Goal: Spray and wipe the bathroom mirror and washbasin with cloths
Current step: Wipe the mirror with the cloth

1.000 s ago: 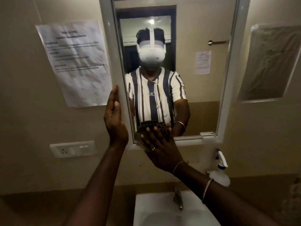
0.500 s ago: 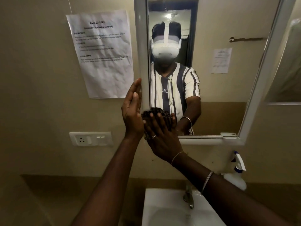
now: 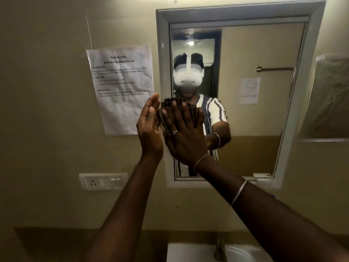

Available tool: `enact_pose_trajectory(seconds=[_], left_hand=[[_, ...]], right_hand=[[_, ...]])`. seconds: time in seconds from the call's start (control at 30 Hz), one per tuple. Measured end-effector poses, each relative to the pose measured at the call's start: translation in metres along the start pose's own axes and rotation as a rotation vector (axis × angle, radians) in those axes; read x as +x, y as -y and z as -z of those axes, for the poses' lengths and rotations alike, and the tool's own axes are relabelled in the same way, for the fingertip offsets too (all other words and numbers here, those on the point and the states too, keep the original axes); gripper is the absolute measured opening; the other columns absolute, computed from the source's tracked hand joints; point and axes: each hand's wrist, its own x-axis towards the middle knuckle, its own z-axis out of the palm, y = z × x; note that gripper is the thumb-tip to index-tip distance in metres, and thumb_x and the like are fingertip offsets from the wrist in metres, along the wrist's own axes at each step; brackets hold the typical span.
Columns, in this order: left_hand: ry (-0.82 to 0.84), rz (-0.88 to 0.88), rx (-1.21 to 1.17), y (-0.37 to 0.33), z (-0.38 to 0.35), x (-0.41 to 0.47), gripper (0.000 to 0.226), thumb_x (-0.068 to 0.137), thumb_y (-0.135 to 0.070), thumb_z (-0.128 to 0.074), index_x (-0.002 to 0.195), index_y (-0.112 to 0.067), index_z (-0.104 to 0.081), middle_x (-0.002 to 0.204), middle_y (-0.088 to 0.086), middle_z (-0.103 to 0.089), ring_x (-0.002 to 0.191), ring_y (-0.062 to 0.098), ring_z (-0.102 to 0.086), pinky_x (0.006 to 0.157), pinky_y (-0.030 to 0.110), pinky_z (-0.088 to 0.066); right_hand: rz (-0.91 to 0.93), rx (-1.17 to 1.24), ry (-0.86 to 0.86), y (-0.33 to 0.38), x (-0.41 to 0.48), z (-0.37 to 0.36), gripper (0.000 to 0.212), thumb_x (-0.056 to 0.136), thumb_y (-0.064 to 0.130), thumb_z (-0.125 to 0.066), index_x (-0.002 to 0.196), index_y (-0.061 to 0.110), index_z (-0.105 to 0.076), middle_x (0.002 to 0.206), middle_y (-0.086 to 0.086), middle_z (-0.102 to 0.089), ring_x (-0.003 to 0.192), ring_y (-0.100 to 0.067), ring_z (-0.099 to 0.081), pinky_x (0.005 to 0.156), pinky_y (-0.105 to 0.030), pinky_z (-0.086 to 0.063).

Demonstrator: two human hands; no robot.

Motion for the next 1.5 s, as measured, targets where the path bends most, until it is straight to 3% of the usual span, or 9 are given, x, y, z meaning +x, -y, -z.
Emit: enact_pose_trajectory(seconds=[0.13,0.33,0.47,0.6,0.8,1.1,1.23,1.37,1.5], left_hand=[[-0.012,-0.016,-0.042,-0.006,-0.012,0.016,0.041,0.110,-0.011,-0.035,0.145,-0.001,-0.053,0.146,0.011,-0.060,0.139,0.018,-0.055,0.114,0.031,-0.046],[-0.042,-0.023,-0.020,-0.011,-0.027,0.034,0.040,0.111,-0.012,-0.036,0.146,-0.004,-0.052,0.145,0.009,-0.061,0.137,0.019,-0.056,0.117,0.039,-0.044],[-0.031,-0.056,-0.006,-0.019,-0.039,0.051,0.038,0.110,-0.011,-0.036,0.144,-0.007,-0.054,0.142,0.006,-0.062,0.135,0.014,-0.058,0.113,0.031,-0.047],[-0.038,-0.061,0.004,-0.032,-0.052,0.072,0.036,0.110,-0.009,-0.037,0.140,-0.013,-0.056,0.131,-0.003,-0.067,0.125,0.005,-0.063,0.102,0.022,-0.050],[-0.047,-0.109,0.039,-0.048,-0.068,0.099,0.039,0.110,-0.008,-0.038,0.145,0.000,-0.052,0.145,0.012,-0.060,0.125,0.010,-0.062,0.106,0.021,-0.049],[-0.081,-0.166,0.074,-0.057,-0.080,0.118,0.039,0.110,-0.010,-0.038,0.144,0.000,-0.055,0.144,0.010,-0.061,0.131,0.016,-0.060,0.100,0.018,-0.051],[-0.111,-0.177,0.090,-0.056,-0.086,0.120,0.039,0.111,-0.011,-0.037,0.146,-0.002,-0.051,0.138,0.002,-0.061,0.116,0.001,-0.063,0.091,0.014,-0.051],[-0.126,-0.301,0.175,-0.052,-0.097,0.116,0.041,0.110,-0.009,-0.038,0.149,0.002,-0.046,0.153,0.013,-0.051,0.129,0.002,-0.051,0.092,0.006,-0.046],[-0.078,-0.408,0.223,-0.050,-0.116,0.104,0.042,0.109,-0.002,-0.037,0.150,0.006,-0.040,0.151,0.005,-0.046,0.113,-0.024,-0.054,0.089,0.002,-0.045]], right_hand=[[0.014,-0.042,-0.017,-0.011,0.029,0.014,0.065,0.105,0.045,-0.034,0.163,0.020,-0.020,0.171,-0.014,-0.011,0.158,-0.036,-0.004,0.123,-0.065,-0.002],[-0.002,-0.070,-0.058,-0.024,0.074,0.029,0.068,0.104,0.049,-0.036,0.164,0.023,-0.016,0.172,-0.012,-0.007,0.159,-0.035,-0.002,0.122,-0.066,-0.007],[-0.024,-0.082,-0.095,-0.029,0.101,0.036,0.069,0.105,0.052,-0.035,0.164,0.025,-0.014,0.172,-0.010,-0.005,0.159,-0.033,0.001,0.124,-0.062,-0.001],[-0.029,-0.089,-0.136,-0.033,0.124,0.043,0.068,0.105,0.054,-0.034,0.164,0.026,-0.017,0.172,-0.009,-0.008,0.159,-0.033,-0.002,0.123,-0.064,-0.007],[-0.028,-0.100,-0.173,-0.043,0.156,0.053,0.067,0.103,0.055,-0.034,0.163,0.027,-0.021,0.172,-0.008,-0.011,0.159,-0.033,-0.005,0.123,-0.062,-0.004],[0.023,-0.163,-0.185,-0.053,0.177,0.062,0.068,0.103,0.059,-0.030,0.163,0.027,-0.022,0.171,-0.008,-0.015,0.158,-0.034,-0.008,0.123,-0.062,0.002],[0.148,-0.217,-0.166,-0.070,0.192,0.071,0.068,0.102,0.062,-0.029,0.162,0.029,-0.025,0.170,-0.007,-0.018,0.158,-0.032,-0.012,0.122,-0.065,-0.009],[0.172,-0.244,-0.185,-0.090,0.193,0.075,0.066,0.102,0.059,-0.034,0.161,0.031,-0.026,0.171,-0.005,-0.019,0.159,-0.030,-0.011,0.122,-0.063,-0.007],[0.144,-0.242,-0.197,-0.109,0.183,0.084,0.065,0.103,0.059,-0.028,0.161,0.030,-0.027,0.170,-0.006,-0.019,0.158,-0.031,-0.011,0.124,-0.062,-0.005]])
